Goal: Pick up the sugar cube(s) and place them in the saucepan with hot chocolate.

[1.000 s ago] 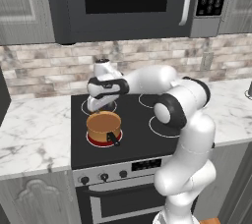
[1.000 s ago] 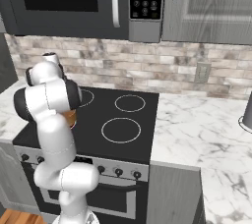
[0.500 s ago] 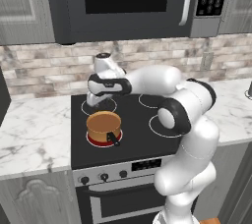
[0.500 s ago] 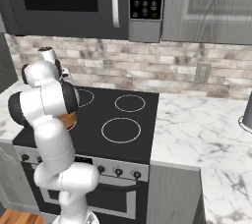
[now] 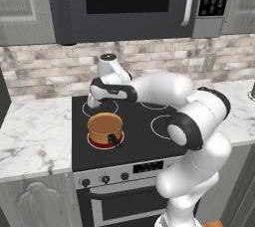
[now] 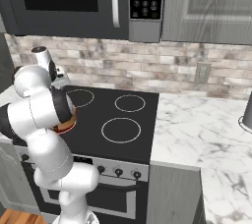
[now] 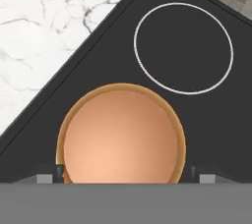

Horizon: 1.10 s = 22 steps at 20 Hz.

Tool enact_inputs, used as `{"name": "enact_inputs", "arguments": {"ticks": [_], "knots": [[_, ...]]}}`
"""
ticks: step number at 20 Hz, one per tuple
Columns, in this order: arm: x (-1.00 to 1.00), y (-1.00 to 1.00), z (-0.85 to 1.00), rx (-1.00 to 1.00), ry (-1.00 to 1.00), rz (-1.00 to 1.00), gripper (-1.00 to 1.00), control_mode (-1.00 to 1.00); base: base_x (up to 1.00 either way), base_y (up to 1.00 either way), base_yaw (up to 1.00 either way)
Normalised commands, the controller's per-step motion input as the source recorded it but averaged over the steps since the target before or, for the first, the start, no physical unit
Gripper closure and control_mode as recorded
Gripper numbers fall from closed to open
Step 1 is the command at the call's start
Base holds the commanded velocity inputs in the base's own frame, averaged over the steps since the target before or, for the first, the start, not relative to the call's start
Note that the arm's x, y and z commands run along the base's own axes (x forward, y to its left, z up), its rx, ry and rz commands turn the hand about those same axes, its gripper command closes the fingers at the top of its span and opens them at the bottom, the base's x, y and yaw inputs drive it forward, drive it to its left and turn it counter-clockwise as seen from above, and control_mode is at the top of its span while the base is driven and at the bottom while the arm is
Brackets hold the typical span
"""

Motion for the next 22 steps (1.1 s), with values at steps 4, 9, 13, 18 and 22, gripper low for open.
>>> {"name": "enact_inputs", "arguments": {"ticks": [4,9,13,18,22], "knots": [[-0.42,0.00,0.05,0.08,-0.04,0.00,-1.00,-1.00,0.00,0.00,0.00],[-0.49,-0.21,0.32,0.15,-0.04,0.00,-1.00,-1.00,0.00,0.00,0.00],[-0.58,-0.44,0.57,0.22,-0.08,0.00,-1.00,-1.00,0.00,0.00,0.00],[-0.59,-0.48,0.61,0.27,-0.05,0.00,-1.00,-1.00,0.00,0.00,0.00],[-0.68,-0.49,0.62,0.28,-0.10,0.00,-1.00,-1.00,0.00,0.00,0.00]]}}
